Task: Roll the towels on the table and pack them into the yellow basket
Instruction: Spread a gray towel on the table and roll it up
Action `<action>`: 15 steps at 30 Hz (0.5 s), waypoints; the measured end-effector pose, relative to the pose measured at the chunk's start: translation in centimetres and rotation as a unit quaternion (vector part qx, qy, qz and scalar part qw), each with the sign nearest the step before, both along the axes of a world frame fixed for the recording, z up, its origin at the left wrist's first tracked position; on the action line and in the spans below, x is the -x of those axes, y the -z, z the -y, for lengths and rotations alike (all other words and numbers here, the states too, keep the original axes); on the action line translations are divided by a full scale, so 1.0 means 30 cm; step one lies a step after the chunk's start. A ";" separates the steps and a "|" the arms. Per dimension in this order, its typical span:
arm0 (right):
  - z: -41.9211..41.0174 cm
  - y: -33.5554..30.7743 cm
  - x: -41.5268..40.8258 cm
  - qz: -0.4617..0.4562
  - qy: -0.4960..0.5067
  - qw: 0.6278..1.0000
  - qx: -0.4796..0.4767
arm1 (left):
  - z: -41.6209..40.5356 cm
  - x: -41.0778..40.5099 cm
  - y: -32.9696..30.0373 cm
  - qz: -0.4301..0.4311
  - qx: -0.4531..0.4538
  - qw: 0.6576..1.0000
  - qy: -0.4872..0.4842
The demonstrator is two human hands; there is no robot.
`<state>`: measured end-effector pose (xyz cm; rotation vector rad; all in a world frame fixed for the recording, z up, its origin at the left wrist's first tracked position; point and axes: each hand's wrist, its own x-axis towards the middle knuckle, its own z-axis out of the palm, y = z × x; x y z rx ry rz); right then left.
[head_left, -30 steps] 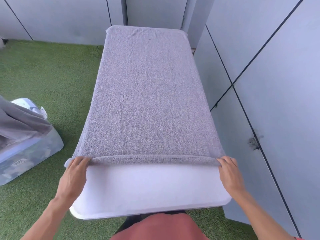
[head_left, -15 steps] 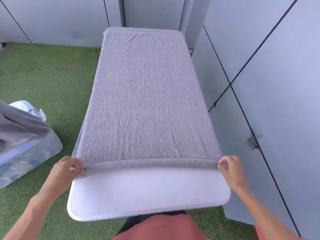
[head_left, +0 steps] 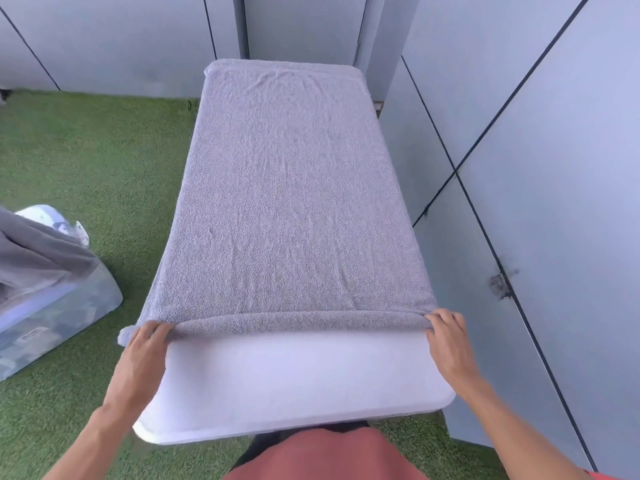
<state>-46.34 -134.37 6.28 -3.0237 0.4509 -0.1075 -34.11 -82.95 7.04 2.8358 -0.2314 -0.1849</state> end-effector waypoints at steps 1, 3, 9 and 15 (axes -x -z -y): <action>0.008 -0.004 0.005 -0.023 -0.010 1.000 -0.005 | -0.004 -0.009 -0.013 -0.007 -0.002 1.000 0.001; 0.026 -0.019 0.021 -0.086 -0.008 0.996 -0.032 | -0.016 -0.016 -0.032 -0.039 0.001 0.999 -0.001; 0.109 -0.136 0.025 -0.208 0.061 0.933 -0.289 | -0.078 -0.065 -0.065 -0.162 0.064 0.984 -0.025; 0.037 -0.102 -0.040 -0.019 0.156 0.953 -0.260 | -0.067 -0.091 -0.071 -0.082 0.179 0.972 -0.128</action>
